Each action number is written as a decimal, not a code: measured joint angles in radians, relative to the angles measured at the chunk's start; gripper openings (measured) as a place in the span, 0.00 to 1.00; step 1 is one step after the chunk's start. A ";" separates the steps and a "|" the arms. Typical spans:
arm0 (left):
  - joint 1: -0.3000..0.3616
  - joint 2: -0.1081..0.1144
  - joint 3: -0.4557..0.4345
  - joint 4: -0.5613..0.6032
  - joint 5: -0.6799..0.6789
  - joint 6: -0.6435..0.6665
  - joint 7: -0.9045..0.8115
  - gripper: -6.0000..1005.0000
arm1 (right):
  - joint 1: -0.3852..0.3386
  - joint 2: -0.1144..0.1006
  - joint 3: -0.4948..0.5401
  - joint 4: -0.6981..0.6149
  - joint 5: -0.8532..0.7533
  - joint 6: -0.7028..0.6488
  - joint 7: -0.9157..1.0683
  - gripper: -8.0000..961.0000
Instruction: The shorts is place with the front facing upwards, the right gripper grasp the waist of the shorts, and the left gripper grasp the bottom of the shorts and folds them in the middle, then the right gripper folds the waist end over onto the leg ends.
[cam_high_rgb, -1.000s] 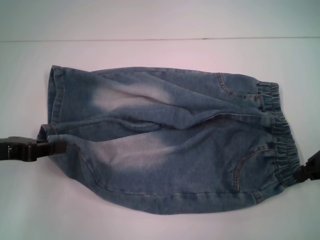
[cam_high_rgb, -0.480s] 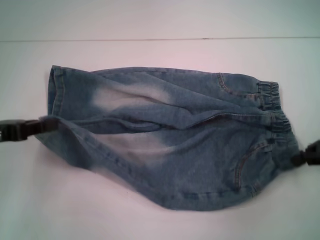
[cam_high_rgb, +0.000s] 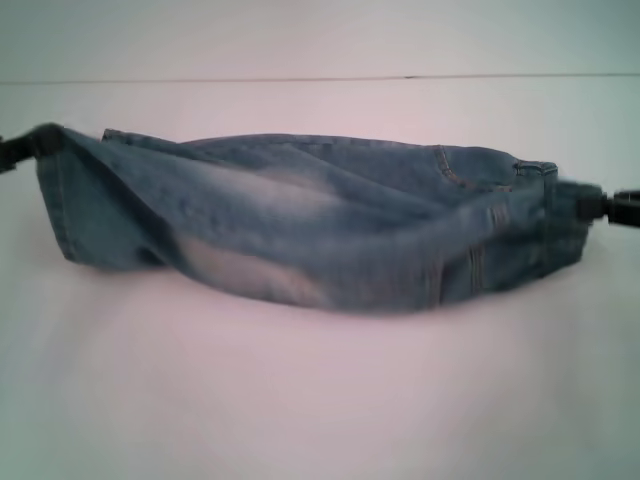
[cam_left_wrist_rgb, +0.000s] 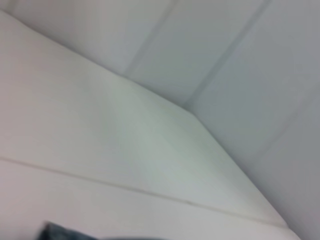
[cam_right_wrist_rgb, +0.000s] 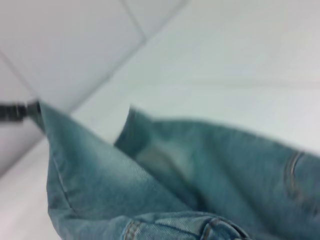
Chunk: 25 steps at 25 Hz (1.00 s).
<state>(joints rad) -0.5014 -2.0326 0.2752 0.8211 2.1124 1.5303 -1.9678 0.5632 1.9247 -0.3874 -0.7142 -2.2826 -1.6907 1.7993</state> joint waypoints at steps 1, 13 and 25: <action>-0.003 0.000 0.002 -0.007 -0.007 -0.028 0.000 0.12 | -0.006 0.002 0.000 0.010 0.034 0.015 0.001 0.10; -0.036 0.002 0.128 -0.063 -0.006 -0.339 0.002 0.13 | 0.013 0.040 -0.005 0.130 0.203 0.319 0.008 0.13; -0.072 0.000 0.350 -0.056 0.009 -0.614 0.056 0.14 | 0.084 0.097 -0.079 0.141 0.197 0.609 -0.003 0.16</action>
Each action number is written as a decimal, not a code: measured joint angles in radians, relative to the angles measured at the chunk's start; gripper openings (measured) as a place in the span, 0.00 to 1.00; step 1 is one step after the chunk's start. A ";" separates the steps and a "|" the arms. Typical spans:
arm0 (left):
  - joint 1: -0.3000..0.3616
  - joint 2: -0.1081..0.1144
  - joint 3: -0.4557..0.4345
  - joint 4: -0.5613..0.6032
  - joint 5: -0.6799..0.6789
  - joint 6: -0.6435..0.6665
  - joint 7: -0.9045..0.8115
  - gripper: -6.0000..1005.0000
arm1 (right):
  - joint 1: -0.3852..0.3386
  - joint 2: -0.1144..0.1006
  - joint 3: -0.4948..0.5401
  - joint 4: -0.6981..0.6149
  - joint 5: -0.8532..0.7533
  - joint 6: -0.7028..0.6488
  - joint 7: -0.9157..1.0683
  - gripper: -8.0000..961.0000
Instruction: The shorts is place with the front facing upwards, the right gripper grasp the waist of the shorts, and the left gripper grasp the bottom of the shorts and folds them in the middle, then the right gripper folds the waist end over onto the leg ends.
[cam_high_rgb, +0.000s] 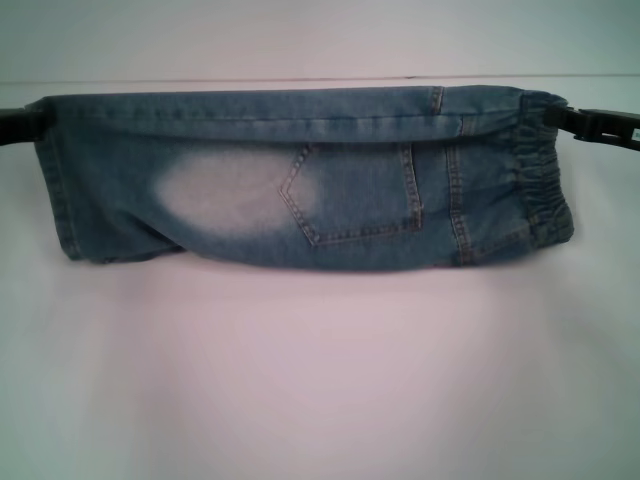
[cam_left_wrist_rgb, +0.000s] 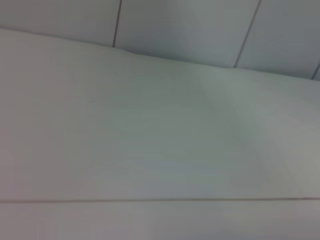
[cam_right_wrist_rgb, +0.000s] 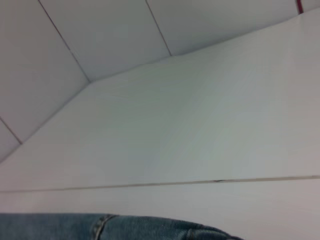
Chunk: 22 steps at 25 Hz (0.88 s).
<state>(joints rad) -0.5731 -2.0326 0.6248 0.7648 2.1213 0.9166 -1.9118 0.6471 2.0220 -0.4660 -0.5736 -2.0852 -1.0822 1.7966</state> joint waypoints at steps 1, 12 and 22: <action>-0.004 0.000 0.015 -0.002 0.002 -0.023 0.001 0.14 | 0.004 0.001 -0.011 0.003 0.000 0.014 0.000 0.17; -0.018 -0.023 0.135 -0.009 0.027 -0.150 0.020 0.15 | 0.044 0.019 -0.114 0.017 -0.003 0.102 0.053 0.20; 0.032 -0.053 0.114 0.052 0.029 -0.182 0.027 0.21 | 0.020 0.023 -0.095 0.009 0.017 0.123 0.054 0.46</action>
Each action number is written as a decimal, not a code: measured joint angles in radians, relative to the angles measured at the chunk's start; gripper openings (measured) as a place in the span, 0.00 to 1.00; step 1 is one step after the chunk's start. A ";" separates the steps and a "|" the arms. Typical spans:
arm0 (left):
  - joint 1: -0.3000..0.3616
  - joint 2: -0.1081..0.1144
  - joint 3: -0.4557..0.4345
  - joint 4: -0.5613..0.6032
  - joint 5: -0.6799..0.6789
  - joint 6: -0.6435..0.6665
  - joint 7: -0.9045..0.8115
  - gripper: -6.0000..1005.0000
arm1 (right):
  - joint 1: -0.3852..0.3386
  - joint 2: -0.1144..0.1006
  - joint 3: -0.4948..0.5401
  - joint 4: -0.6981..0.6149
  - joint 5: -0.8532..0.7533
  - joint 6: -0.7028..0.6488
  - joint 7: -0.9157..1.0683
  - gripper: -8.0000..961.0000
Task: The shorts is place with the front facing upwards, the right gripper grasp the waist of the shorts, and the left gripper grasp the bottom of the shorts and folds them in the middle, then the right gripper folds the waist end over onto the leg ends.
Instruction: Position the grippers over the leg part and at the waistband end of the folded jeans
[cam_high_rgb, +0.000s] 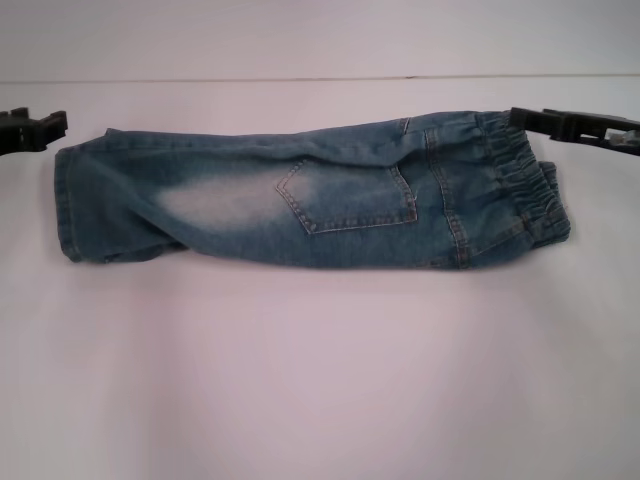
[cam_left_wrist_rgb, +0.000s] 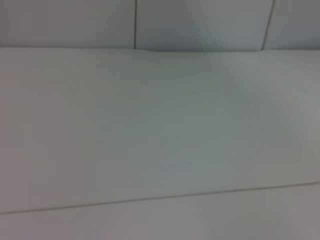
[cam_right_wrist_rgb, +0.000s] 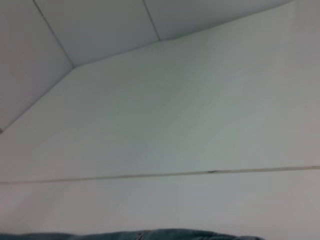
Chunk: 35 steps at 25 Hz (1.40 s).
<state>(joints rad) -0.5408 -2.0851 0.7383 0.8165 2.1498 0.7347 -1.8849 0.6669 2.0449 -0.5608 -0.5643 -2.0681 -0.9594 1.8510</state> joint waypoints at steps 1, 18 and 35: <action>0.006 0.000 -0.006 0.001 -0.003 0.003 -0.001 0.25 | -0.006 0.000 0.005 0.000 0.013 0.006 0.000 0.50; 0.043 0.049 -0.164 0.042 -0.181 0.867 0.162 0.93 | -0.063 -0.228 -0.019 -0.164 0.072 -0.573 0.257 0.99; 0.005 0.055 -0.135 0.037 -0.076 1.076 0.136 0.93 | 0.099 -0.149 -0.162 -0.205 -0.435 -0.510 0.409 0.99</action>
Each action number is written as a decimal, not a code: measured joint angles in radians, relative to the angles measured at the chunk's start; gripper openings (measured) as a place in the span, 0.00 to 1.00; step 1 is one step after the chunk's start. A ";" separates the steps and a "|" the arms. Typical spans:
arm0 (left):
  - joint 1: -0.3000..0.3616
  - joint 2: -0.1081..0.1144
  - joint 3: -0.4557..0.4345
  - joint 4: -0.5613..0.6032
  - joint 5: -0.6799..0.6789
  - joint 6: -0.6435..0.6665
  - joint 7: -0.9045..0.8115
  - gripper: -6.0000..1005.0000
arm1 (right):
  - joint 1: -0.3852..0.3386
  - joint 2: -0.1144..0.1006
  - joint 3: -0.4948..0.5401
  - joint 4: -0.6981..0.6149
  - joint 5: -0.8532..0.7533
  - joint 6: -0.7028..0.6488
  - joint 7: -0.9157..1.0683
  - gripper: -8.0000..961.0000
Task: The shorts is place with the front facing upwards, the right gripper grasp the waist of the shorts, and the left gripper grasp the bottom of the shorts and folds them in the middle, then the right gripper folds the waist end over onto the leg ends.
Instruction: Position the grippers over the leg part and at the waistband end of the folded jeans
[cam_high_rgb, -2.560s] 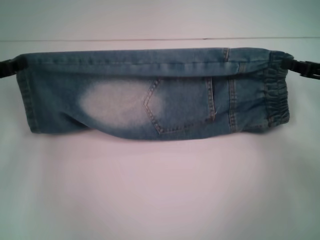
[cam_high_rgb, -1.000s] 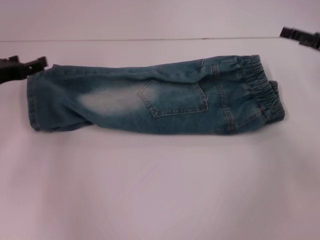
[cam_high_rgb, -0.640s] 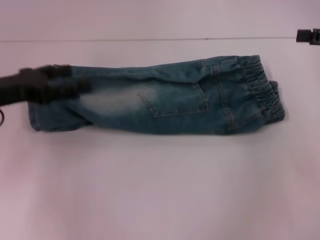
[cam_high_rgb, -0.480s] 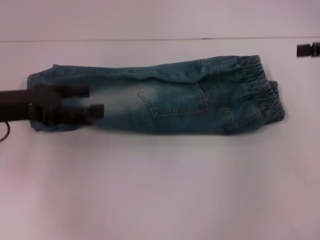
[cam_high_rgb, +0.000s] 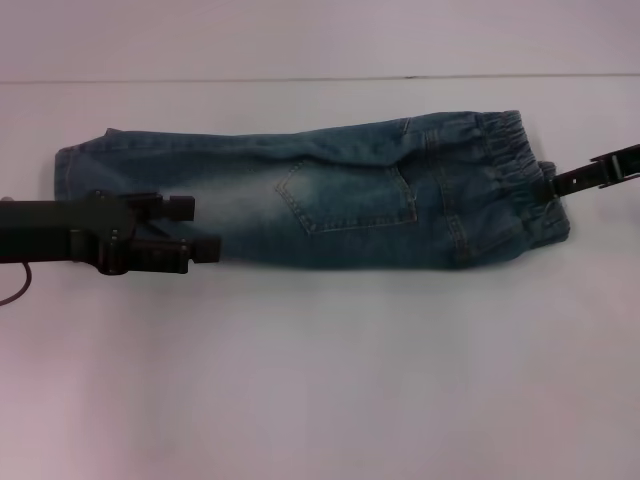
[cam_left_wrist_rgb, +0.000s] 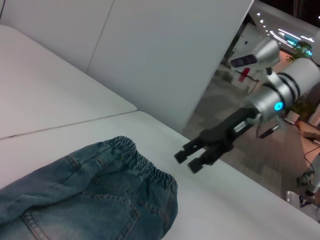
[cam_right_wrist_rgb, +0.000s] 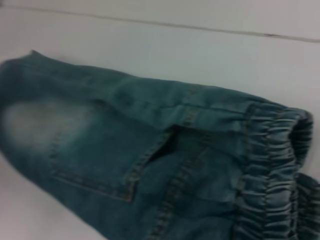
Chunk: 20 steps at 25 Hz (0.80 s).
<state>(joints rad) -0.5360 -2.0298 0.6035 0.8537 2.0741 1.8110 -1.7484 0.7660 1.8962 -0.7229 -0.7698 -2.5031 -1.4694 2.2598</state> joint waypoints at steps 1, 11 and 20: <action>0.000 0.000 0.000 0.000 0.000 0.000 -0.001 0.93 | 0.009 0.009 -0.003 0.009 -0.015 0.023 0.000 0.99; -0.002 -0.005 0.003 -0.032 0.000 -0.019 -0.001 0.93 | 0.036 0.048 -0.088 0.082 -0.056 0.213 -0.005 0.98; 0.010 -0.006 0.012 -0.051 0.000 -0.029 -0.002 0.93 | 0.028 0.050 -0.089 0.085 -0.055 0.238 -0.007 0.98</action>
<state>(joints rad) -0.5263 -2.0356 0.6151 0.8023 2.0739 1.7821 -1.7501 0.7936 1.9464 -0.8123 -0.6845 -2.5581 -1.2310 2.2530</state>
